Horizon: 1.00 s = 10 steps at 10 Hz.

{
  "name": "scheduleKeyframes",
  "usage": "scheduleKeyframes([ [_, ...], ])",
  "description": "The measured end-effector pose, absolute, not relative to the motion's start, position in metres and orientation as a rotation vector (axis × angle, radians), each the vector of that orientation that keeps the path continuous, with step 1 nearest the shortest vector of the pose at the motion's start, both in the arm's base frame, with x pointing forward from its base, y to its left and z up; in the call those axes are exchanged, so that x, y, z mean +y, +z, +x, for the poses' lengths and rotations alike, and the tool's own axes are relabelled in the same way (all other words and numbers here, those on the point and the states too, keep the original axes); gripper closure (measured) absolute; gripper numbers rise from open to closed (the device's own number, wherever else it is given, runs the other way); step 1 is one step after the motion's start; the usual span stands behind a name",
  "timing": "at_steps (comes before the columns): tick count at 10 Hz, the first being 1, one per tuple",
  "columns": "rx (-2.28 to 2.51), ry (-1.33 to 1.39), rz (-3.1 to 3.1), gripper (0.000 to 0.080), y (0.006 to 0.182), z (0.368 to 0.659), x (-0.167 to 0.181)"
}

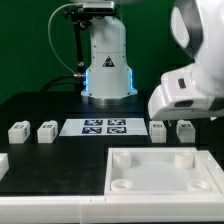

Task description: Assemble one leg

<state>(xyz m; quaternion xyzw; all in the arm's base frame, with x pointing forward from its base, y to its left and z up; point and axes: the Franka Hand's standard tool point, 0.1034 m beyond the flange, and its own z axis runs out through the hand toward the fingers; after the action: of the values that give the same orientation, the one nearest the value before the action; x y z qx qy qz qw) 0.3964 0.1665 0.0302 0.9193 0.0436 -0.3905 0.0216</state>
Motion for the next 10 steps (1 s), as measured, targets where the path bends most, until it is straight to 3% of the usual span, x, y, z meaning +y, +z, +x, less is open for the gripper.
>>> scheduleKeyframes([
  [2,0.068,-1.273,2.802,0.015,0.014,0.398,0.17],
  [6,0.08,-1.264,2.792,0.015,0.008,0.388,0.176],
  [8,0.079,-1.265,2.792,0.0412,0.008,0.388,0.176],
  [9,0.079,-1.265,2.792,0.0412,0.008,0.388,0.176],
  [10,0.079,-1.266,2.792,0.051,0.008,0.388,0.176],
])
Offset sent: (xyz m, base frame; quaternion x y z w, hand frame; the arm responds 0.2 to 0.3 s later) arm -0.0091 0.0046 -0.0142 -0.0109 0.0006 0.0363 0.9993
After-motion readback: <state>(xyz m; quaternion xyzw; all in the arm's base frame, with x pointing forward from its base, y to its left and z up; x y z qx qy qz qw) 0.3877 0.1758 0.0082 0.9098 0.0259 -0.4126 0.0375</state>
